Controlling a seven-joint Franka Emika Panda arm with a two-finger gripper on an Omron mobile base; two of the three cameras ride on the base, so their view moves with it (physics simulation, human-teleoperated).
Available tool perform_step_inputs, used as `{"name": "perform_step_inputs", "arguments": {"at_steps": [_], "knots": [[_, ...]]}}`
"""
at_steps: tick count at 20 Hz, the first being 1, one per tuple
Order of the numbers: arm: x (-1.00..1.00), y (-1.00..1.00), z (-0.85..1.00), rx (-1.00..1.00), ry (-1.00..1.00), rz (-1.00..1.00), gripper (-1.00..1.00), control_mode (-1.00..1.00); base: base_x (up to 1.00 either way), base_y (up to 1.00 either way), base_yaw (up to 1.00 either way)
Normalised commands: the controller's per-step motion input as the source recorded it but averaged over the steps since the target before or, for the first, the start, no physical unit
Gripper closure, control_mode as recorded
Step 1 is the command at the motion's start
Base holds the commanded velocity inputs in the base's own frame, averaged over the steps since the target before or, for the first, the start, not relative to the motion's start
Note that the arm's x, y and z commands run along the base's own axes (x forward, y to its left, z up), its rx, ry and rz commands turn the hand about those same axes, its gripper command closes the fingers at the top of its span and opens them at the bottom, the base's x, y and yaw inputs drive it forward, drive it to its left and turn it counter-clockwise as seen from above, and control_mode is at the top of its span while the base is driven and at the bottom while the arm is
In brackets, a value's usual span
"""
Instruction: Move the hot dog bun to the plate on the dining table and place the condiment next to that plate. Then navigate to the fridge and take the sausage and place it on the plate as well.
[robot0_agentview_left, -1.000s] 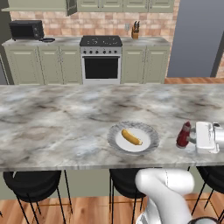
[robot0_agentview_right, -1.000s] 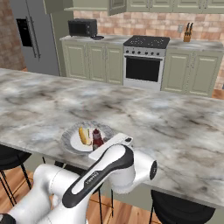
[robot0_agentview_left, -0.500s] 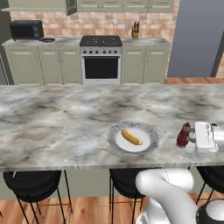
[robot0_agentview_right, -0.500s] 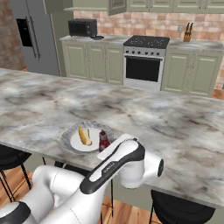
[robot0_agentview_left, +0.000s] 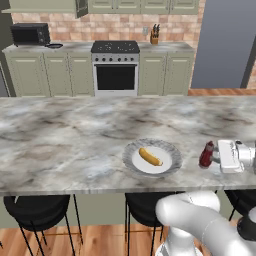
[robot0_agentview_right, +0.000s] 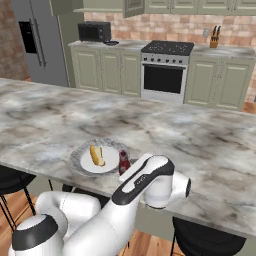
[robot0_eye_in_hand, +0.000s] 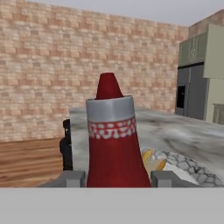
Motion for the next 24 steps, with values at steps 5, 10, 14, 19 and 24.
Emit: {"name": "perform_step_inputs", "arguments": {"at_steps": [5,10,14,19,24], "knots": [[0.39,0.00,-0.33,0.00,0.00,0.03,1.00,-1.00,0.00,0.00,0.00],[0.32,0.00,-0.28,0.00,0.00,0.03,1.00,-1.00,0.00,0.00,0.00],[0.26,0.00,-0.25,0.00,0.00,0.03,1.00,-1.00,0.00,0.00,0.00],[0.21,-0.01,-0.23,0.00,0.00,0.03,1.00,-1.00,0.00,0.00,0.00],[0.15,-0.01,-0.24,0.00,0.00,0.03,1.00,-1.00,0.00,0.00,0.00]]}}
